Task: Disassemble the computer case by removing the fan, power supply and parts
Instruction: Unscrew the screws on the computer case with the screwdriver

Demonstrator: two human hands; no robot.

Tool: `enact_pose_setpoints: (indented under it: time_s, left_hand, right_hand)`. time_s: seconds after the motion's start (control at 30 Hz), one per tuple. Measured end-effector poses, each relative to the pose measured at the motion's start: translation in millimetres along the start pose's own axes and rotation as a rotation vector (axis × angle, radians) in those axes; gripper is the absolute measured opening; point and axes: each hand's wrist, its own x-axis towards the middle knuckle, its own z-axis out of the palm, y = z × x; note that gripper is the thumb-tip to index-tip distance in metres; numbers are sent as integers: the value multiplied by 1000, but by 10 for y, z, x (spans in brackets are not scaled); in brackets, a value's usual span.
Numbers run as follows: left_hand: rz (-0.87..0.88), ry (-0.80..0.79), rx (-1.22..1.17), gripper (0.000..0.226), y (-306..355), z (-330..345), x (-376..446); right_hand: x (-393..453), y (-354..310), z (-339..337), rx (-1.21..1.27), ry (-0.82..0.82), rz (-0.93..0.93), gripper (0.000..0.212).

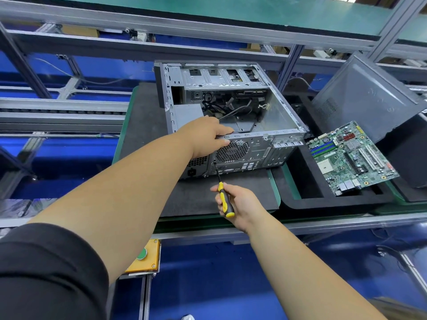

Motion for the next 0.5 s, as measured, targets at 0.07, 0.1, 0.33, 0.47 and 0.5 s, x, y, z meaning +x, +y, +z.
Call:
enact_pose_setpoints:
  time_s: [0.07, 0.1, 0.33, 0.47, 0.5]
  left_hand:
    - [1, 1, 0, 45, -3, 1, 1]
    - [1, 3, -3, 45, -4, 1, 1]
    - [1, 7, -7, 45, -9, 4, 0]
    - [4, 5, -6, 45, -15, 7, 1]
    - [4, 6, -9, 45, -15, 7, 1]
  right_hand:
    - [-4, 9, 10, -41, 29, -27, 32]
    - [-5, 9, 23, -88, 55, -38, 31]
    - [-16, 65, 48, -634, 318, -203, 13]
    - [2, 35, 52, -1185, 571, -418, 20]
    - [8, 11, 63, -1185, 578, -424, 19]
